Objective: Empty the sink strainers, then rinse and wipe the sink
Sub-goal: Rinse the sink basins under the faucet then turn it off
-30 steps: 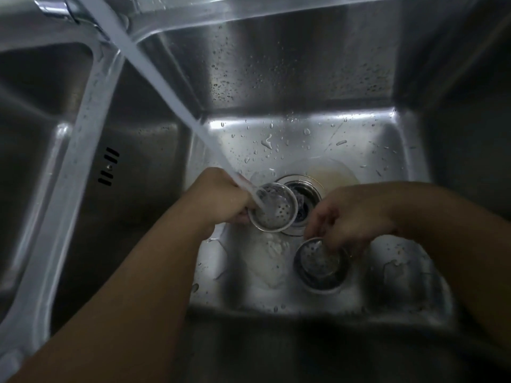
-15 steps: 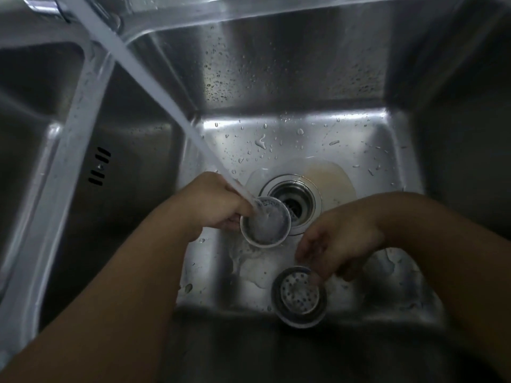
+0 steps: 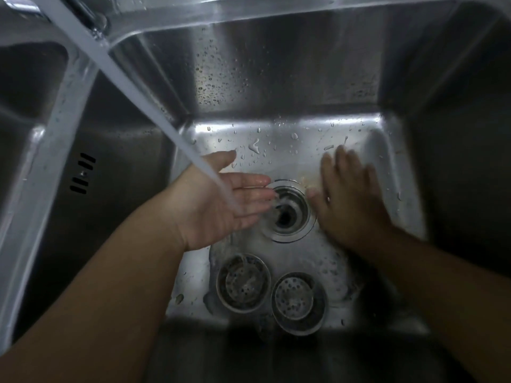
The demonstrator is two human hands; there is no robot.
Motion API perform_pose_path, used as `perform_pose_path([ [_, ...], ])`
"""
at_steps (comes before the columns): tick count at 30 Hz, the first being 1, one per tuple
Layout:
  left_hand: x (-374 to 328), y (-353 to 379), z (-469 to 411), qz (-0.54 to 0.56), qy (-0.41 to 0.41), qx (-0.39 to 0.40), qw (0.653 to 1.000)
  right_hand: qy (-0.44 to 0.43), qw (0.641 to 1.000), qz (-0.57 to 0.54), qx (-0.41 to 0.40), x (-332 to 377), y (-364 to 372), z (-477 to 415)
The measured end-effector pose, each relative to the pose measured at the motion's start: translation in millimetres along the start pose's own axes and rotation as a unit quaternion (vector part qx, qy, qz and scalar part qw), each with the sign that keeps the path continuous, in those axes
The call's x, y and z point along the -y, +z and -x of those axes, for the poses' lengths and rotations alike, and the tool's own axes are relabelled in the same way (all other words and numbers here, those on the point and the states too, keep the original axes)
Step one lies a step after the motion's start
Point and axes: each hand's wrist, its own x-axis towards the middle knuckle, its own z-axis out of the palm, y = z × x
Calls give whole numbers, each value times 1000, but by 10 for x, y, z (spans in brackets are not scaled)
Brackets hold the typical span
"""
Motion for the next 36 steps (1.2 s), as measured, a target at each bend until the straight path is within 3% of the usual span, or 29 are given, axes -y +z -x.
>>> perform_pose_path([
  [3, 9, -6, -18, 20, -5, 5, 1000, -192, 978, 37, 70, 144, 138, 155],
  [5, -1, -13, -27, 16, 8, -13, 1000, -255, 963, -11, 89, 165, 121, 175],
  [8, -18, -35, -42, -2, 11, -27, 1000, -150, 985, -88, -7, 79, 30, 97],
  [10, -9, -28, -65, -11, -2, -16, 1000, -21, 994, -81, -67, -29, -21, 22],
  [12, 12, -8, -92, -10, -19, 8, 1000, 46, 997, -26, -57, -89, -25, -2],
  [14, 29, 4, -109, -5, -35, 39, 999, -27, 999, 34, -20, -37, 39, 63],
  [16, 39, 7, -122, 5, -45, 69, 997, -163, 986, 38, 24, 74, 115, 145],
  [18, 44, 3, -129, 18, -43, 82, 996, -232, 971, 30, 42, 154, 175, 177],
  [24, 33, 25, -123, 47, -7, 51, 998, -38, 998, 33, -30, 9, 133, 71],
  [28, 64, 126, -142, 123, 31, 21, 992, -40, 998, 40, -25, 17, 128, 71],
  [31, 89, 219, -129, 197, 38, 86, 976, -35, 999, 19, -29, 17, 123, 61],
  [33, 106, 251, -122, 199, 13, 144, 969, -33, 999, 6, -29, 12, 108, 51],
  [36, 118, 238, -130, 179, -21, 164, 970, -35, 999, 7, -25, 7, 110, 53],
])
